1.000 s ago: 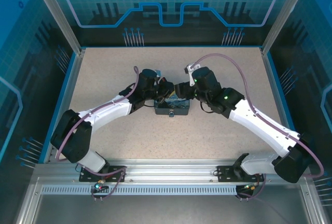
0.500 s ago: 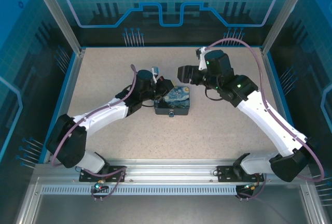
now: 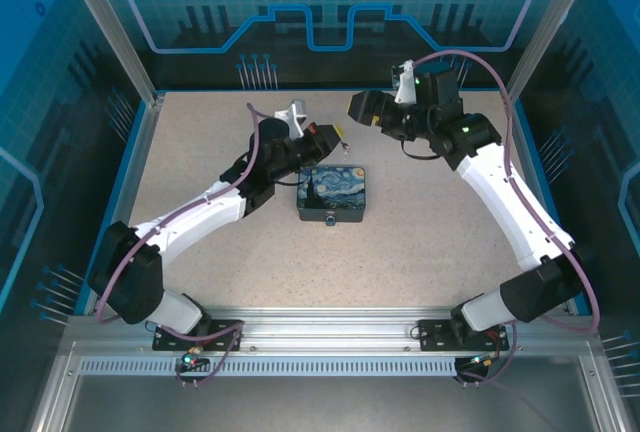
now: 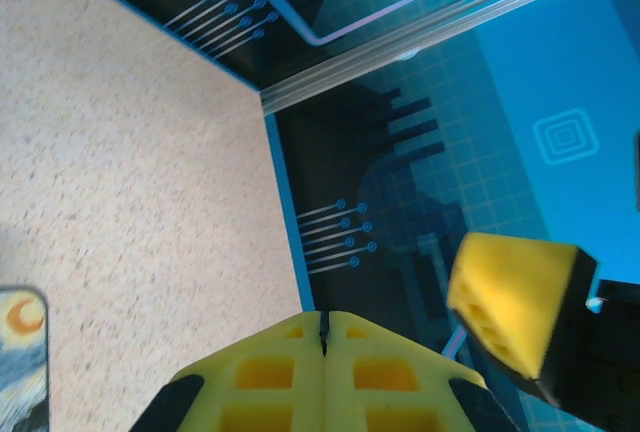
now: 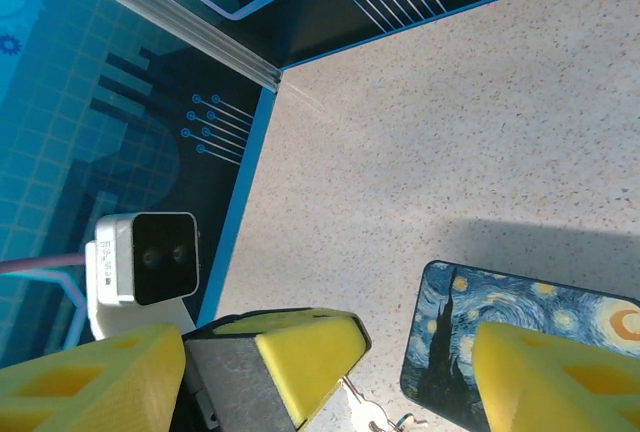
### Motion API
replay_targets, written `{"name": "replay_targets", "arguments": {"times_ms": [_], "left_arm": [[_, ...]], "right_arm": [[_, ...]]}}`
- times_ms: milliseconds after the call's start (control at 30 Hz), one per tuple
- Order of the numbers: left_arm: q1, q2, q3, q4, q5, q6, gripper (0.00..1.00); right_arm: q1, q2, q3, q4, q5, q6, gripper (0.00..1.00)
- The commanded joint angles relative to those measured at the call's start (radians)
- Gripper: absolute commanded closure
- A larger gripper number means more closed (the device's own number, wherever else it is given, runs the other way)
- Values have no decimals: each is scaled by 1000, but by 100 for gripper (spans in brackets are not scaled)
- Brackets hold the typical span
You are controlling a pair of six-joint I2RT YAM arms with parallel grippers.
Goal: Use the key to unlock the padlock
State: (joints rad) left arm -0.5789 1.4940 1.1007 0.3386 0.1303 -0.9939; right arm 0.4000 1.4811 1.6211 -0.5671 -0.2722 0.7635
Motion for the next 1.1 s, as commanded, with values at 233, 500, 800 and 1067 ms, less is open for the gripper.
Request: {"name": "replay_targets", "arguments": {"times_ms": [233,500,800,1067], "left_arm": [[29,77,111,114,-49,35,100],[39,69,83,131,-57,25,100],[39,79,70,160,-52,26,100],[37,44,-36,278,-83,113,100]], "right_arm": [[-28,41,107,0,-101,41,23],[-29,52,117,8,-98,40,24],[-38,35,63,29,-98,48,24],[-57,-15,-124,122,-141,82,25]]}}
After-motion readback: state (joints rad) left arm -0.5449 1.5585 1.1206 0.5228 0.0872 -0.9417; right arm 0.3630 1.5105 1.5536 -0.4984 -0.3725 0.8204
